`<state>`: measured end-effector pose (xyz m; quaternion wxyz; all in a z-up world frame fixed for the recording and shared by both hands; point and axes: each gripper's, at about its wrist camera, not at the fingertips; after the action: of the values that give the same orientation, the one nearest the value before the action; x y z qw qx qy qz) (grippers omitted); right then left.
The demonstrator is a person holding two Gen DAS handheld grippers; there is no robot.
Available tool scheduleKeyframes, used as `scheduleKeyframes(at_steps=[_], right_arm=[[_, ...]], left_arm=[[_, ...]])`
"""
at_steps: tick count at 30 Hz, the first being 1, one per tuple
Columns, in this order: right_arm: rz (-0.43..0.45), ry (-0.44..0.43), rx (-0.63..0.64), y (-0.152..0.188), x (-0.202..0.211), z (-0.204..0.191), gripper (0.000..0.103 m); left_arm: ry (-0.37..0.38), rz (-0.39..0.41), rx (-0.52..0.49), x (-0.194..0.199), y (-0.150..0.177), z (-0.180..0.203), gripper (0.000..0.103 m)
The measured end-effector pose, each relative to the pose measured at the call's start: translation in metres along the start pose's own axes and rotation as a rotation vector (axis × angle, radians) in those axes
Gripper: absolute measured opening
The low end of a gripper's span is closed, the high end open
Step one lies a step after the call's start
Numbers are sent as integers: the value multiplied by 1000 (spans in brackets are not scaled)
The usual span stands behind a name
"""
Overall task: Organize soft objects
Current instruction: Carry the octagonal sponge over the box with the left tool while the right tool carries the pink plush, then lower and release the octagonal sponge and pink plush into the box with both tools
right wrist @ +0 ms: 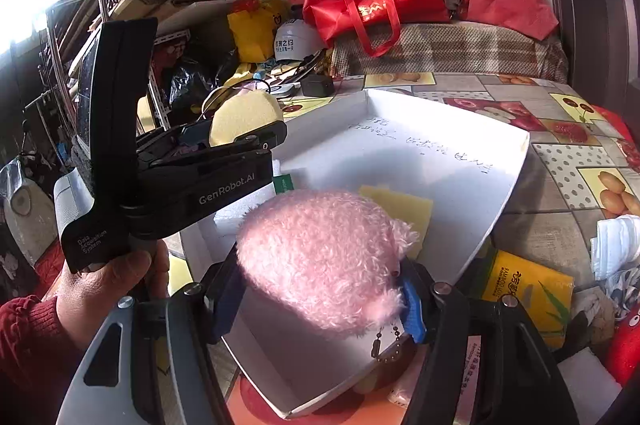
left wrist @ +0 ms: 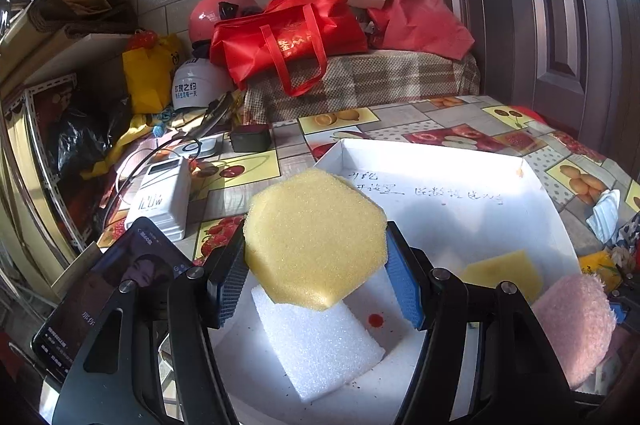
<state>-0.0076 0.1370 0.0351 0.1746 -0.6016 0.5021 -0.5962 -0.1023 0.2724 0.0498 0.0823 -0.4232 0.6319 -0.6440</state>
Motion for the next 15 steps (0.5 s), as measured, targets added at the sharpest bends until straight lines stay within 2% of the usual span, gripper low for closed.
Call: scheduleKeyframes(at_steps=[2, 8, 13, 15], right_arm=[[-41, -2, -21, -2, -10, 3, 64], [-74, 53, 0, -10, -27, 2, 65], [-33, 157, -51, -26, -35, 24, 65], [-24, 162, -68, -28, -35, 28, 65]], left_arm=[[7, -1, 0, 0, 0, 0, 64], [13, 11, 37, 2, 1, -7, 64], [15, 22, 11, 3, 0, -4, 64], [20, 22, 0, 2, -1, -2, 64]])
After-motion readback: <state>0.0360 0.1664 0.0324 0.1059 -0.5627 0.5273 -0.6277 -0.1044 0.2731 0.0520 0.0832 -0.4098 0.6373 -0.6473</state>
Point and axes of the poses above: each gripper's, at about its wrist camera, not at the fingertips, and x roughly against the way its jaws point, z to its right, y to its underside, and after that the axes turned 4 degrees about -x, right-handed
